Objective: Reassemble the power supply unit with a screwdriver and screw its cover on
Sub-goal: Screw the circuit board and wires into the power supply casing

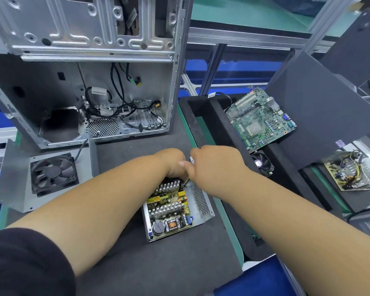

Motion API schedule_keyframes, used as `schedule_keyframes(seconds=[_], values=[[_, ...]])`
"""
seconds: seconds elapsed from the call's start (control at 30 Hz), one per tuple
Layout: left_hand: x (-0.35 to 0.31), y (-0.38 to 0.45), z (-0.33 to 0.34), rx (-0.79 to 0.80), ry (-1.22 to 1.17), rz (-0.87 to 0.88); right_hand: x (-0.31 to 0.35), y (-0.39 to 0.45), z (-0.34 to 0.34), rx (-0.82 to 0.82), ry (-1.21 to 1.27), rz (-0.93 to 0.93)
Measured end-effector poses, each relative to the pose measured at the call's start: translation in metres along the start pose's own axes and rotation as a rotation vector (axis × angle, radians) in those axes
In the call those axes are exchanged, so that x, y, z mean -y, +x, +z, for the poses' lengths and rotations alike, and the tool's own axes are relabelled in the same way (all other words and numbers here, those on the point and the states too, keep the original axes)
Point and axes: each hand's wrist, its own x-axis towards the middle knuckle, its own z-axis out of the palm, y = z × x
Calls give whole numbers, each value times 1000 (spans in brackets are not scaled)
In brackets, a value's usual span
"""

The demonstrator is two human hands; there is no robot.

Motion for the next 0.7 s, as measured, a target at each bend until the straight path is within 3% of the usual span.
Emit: schedule_keyframes(seconds=[0.13,0.33,0.4,0.53,0.7], values=[[0,2,1,-5,6,0,-9,-1,-11,108,276,-108],[0,3,1,-15,20,-10,-5,4,-4,37,-65,32],[0,2,0,-12,15,-13,-3,3,-1,10,-43,38],[-1,0,0,3,23,4,-6,-1,-8,89,241,-77],[-1,0,0,2,20,11,-3,4,-6,-8,-34,11]])
